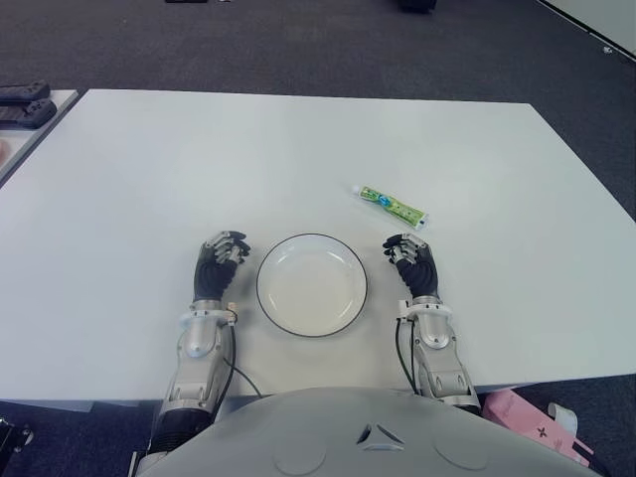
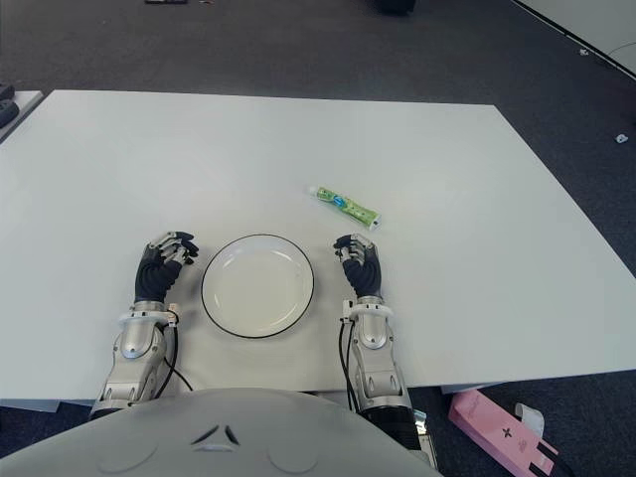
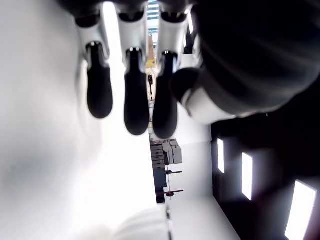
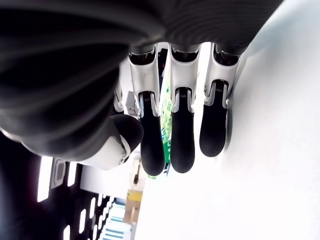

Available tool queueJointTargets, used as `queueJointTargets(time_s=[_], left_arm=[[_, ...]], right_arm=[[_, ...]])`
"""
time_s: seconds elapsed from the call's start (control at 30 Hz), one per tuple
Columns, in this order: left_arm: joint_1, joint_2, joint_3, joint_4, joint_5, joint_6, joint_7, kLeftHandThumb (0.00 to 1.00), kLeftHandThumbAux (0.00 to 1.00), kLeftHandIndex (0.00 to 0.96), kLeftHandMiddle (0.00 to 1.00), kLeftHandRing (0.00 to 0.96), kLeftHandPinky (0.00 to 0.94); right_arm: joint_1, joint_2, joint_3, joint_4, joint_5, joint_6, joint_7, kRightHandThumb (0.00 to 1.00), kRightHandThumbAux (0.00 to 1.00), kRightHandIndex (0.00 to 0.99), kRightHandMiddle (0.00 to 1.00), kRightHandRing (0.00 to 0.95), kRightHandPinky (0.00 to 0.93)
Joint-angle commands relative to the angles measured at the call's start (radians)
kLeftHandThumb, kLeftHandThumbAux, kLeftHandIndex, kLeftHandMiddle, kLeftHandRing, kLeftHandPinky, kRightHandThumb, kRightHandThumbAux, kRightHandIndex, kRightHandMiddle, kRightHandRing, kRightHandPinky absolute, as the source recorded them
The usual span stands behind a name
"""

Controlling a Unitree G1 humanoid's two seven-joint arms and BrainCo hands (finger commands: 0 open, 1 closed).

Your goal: Put the toothpaste on the table into the plate.

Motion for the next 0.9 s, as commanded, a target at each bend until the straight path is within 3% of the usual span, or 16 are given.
queueJointTargets(time_s=[0.03,0.2,0.33,0.47,0.67,0.8,0.9], left_arm=[[0.015,-0.01,-0.002,0.026,0.003,0.032,0.003,0.705,0.721,0.429,0.538,0.538,0.523],[0.016,-0.012,-0.003,0.022,0.01,0.038,0.009,0.706,0.721,0.429,0.533,0.533,0.521],[0.014,-0.013,-0.003,0.026,0.011,0.037,0.009,0.705,0.721,0.429,0.534,0.535,0.523],[0.012,-0.014,-0.004,0.03,0.012,0.034,0.007,0.704,0.721,0.429,0.533,0.534,0.52],[0.007,-0.011,-0.004,0.039,0.016,0.023,0.006,0.702,0.722,0.429,0.533,0.534,0.525],[0.005,-0.01,-0.002,0.043,0.014,0.017,0.005,0.702,0.722,0.429,0.538,0.539,0.536],[0.004,-0.011,0.0,0.047,0.015,0.011,0.009,0.704,0.722,0.43,0.537,0.537,0.535]], right_arm=[[0.009,-0.012,0.004,0.035,-0.037,-0.023,-0.029,0.714,0.728,0.429,0.49,0.474,0.465],[0.001,-0.027,0.005,0.067,-0.08,-0.111,-0.082,0.711,0.728,0.428,0.491,0.481,0.473],[-0.004,-0.05,-0.009,0.026,-0.123,-0.15,-0.121,0.709,0.728,0.427,0.489,0.484,0.476],[-0.024,-0.071,-0.015,0.008,-0.166,-0.172,-0.153,0.706,0.727,0.427,0.49,0.49,0.493],[-0.11,-0.142,-0.027,0.032,-0.253,-0.156,-0.188,0.705,0.726,0.427,0.487,0.492,0.498],[-0.167,-0.198,-0.024,0.053,-0.29,-0.143,-0.167,0.699,0.728,0.418,0.431,0.445,0.43],[-0.203,-0.233,-0.019,0.077,-0.3,-0.138,-0.142,0.691,0.729,0.409,0.345,0.348,0.331]])
